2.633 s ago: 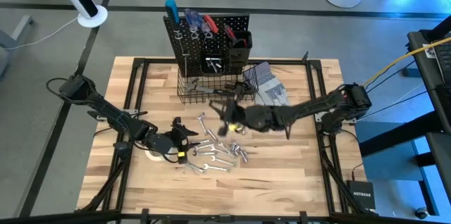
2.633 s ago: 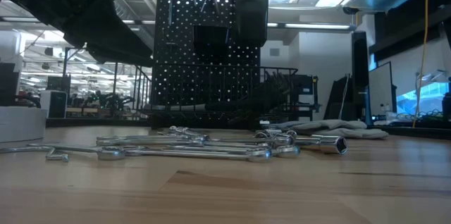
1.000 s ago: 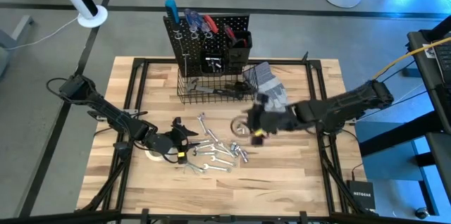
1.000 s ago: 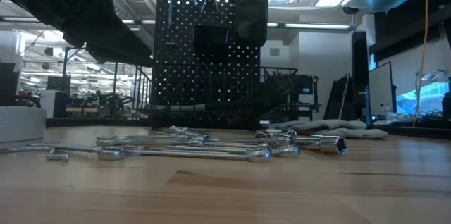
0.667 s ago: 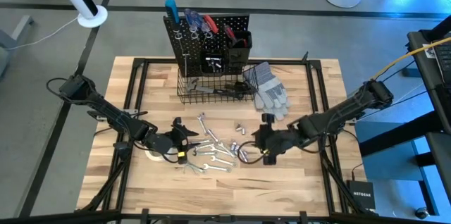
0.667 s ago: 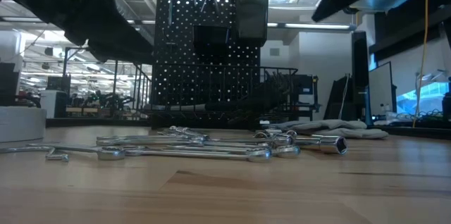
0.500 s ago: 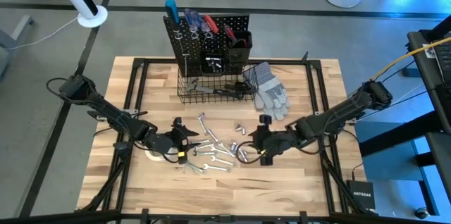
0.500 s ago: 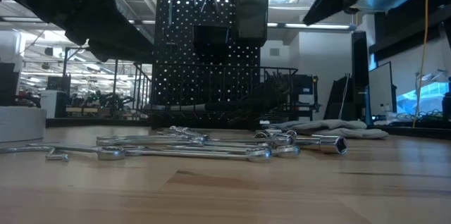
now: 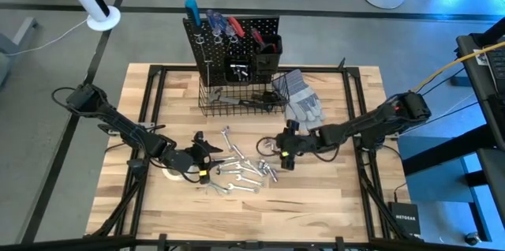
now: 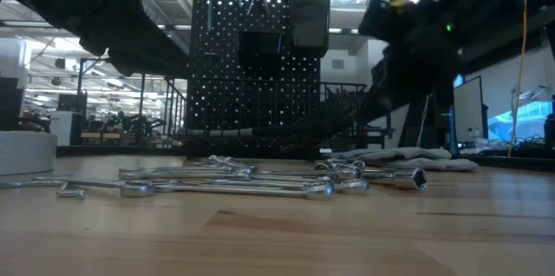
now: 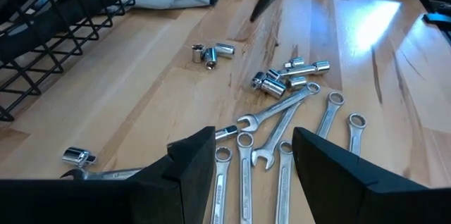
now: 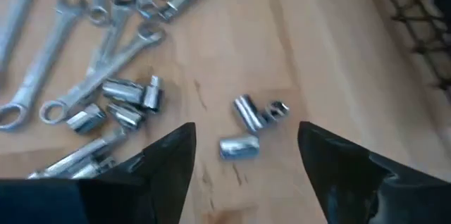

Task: Hang tools onto peg board
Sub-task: Put the socket into the left black bin on the peg board

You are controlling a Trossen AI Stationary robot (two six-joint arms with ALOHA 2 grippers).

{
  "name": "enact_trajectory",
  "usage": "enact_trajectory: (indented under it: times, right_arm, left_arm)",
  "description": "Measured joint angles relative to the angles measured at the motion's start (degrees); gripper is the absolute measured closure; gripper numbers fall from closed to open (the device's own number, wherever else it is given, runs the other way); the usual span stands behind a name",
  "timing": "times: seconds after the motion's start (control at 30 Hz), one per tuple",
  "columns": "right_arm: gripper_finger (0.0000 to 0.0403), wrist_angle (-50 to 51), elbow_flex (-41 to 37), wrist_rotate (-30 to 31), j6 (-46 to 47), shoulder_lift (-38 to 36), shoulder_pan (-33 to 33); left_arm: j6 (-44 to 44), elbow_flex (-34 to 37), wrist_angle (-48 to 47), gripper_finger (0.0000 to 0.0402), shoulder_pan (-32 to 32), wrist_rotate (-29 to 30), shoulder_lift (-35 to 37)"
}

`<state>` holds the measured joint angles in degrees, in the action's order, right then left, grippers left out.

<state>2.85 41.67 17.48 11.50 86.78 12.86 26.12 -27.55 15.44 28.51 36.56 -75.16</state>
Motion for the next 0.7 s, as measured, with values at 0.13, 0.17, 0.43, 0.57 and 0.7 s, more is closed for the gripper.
enact_trajectory:
  times: [0.13,0.17,0.43,0.57,0.7]
  right_arm:
    - [0.0146,-14.4,-8.3,-2.1,-1.4,0.0,-2.0]
    - [0.0146,-17.5,-10.0,-2.0,-1.4,0.1,-2.6]
    - [0.0146,-29.5,-15.1,-4.0,-0.8,2.5,-3.9]
    - [0.0146,-33.2,-15.1,-5.5,-0.9,7.0,-3.9]
    - [0.0146,-35.1,-15.1,-4.4,-1.3,9.6,-4.0]
  left_arm:
    - [0.2,0.0,-0.4,0.0219,0.0,0.0,0.0]
    - [0.2,0.0,-0.3,0.0219,0.0,0.0,0.0]
    - [0.3,0.0,-0.3,0.0219,0.0,0.0,0.0]
    - [0.2,0.0,-0.2,0.0219,0.0,0.0,0.0]
    - [0.2,0.0,-0.3,0.0219,-0.1,0.0,0.0]
